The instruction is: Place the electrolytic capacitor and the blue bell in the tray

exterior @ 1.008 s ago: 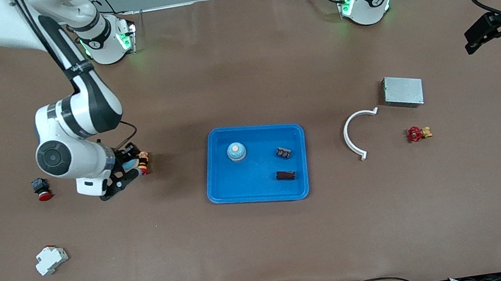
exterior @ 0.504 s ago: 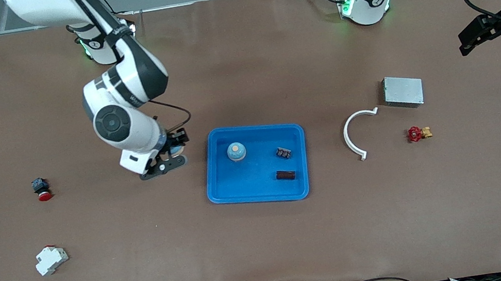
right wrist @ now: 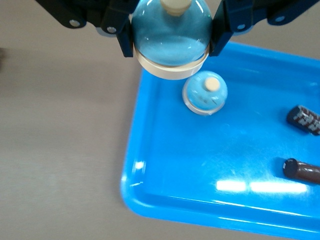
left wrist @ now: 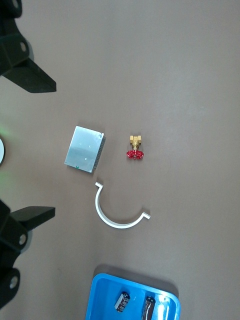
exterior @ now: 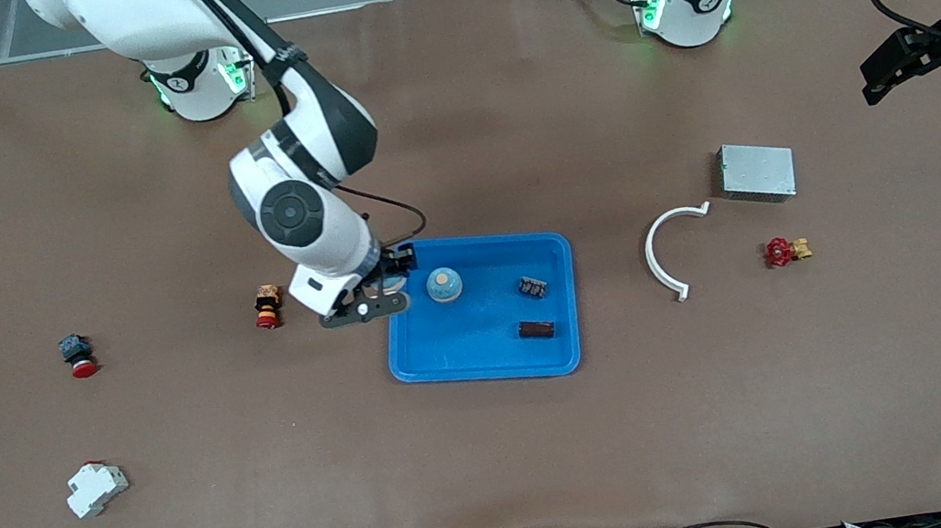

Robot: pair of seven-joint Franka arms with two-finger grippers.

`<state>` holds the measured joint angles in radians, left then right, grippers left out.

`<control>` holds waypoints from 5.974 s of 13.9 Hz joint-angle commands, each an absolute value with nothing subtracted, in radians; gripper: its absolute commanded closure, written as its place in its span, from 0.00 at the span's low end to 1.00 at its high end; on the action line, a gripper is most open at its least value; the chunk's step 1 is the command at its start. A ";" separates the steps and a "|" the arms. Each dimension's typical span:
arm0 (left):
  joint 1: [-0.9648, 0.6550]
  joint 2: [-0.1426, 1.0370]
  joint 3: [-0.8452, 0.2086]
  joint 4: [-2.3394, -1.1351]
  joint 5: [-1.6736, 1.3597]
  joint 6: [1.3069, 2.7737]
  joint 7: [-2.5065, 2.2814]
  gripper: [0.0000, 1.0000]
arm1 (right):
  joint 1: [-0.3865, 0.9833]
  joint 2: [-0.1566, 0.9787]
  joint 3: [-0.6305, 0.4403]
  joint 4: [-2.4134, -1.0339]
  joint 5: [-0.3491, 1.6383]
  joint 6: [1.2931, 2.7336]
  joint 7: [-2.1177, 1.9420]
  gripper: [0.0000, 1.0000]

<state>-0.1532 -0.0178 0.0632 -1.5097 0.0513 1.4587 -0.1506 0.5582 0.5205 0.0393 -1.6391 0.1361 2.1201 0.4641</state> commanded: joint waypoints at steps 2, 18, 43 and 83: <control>-0.147 -0.028 0.066 -1.520 0.028 1.468 -0.132 0.00 | 0.626 0.629 0.028 -1.519 0.147 2.131 0.593 0.88; -0.144 -0.038 0.066 -1.517 0.026 1.448 -0.158 0.00 | 0.609 0.799 0.017 -1.355 0.143 2.206 0.571 0.87; -0.143 -0.046 0.072 -1.514 0.026 1.440 -0.141 0.00 | 0.584 0.884 0.018 -1.338 0.141 2.301 0.472 0.00; -0.143 -0.112 0.055 -1.614 -0.043 1.526 -0.163 0.00 | -0.138 -0.031 0.313 -1.718 0.120 1.519 0.208 0.00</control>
<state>-0.1514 -0.0866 0.0571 -1.5932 0.0075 1.5116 -0.1591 -0.1279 -0.0172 0.3451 -1.7338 0.1296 1.5473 0.2826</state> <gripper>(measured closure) 0.000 0.000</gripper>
